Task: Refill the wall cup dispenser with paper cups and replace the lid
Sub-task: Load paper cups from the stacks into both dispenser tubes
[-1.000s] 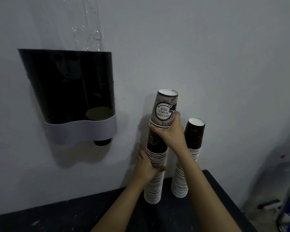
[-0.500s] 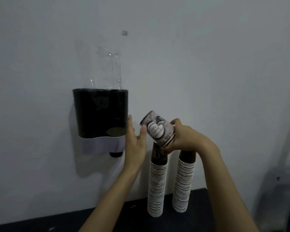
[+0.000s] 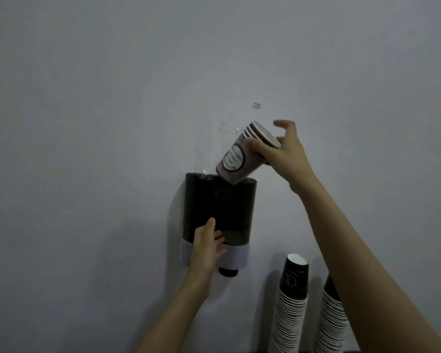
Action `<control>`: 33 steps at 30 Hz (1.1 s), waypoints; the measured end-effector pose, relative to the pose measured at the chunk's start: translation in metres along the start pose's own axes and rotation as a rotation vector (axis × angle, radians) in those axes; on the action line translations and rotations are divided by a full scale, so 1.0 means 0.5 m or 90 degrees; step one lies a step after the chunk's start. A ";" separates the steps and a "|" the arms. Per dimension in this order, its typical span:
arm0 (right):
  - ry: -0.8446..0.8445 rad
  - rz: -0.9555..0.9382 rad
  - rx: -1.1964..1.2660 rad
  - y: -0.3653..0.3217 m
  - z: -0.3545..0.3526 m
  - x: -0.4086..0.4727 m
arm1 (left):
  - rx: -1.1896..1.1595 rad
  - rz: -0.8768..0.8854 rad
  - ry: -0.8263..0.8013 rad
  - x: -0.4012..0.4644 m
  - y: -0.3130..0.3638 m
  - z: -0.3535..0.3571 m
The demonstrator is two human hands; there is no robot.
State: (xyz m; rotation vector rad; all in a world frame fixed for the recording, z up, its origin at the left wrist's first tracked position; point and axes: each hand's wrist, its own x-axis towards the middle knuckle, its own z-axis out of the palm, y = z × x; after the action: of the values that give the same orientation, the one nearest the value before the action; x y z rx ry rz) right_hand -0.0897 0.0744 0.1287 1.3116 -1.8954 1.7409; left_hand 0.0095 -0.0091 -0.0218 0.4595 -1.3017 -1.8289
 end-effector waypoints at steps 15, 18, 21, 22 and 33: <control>-0.147 -0.001 -0.268 0.037 0.241 0.133 | 0.062 -0.020 0.114 0.069 -0.077 -0.144; -0.267 0.027 -0.394 0.083 0.254 0.118 | 0.075 -0.031 0.103 0.068 -0.094 -0.142; -0.313 0.005 -0.433 0.103 0.261 0.105 | 0.090 -0.032 0.092 0.068 -0.104 -0.146; -0.323 0.000 -0.439 0.104 0.261 0.103 | 0.092 -0.032 0.091 0.069 -0.106 -0.147; -0.308 -0.056 -0.468 0.109 0.257 0.080 | 0.129 -0.024 0.064 0.077 -0.126 -0.148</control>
State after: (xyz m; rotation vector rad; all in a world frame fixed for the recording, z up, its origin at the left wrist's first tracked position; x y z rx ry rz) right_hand -0.1042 -0.0643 0.0880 1.5243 -2.3348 0.5687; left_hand 0.0121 -0.0762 -0.1020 0.6803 -1.4223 -1.6884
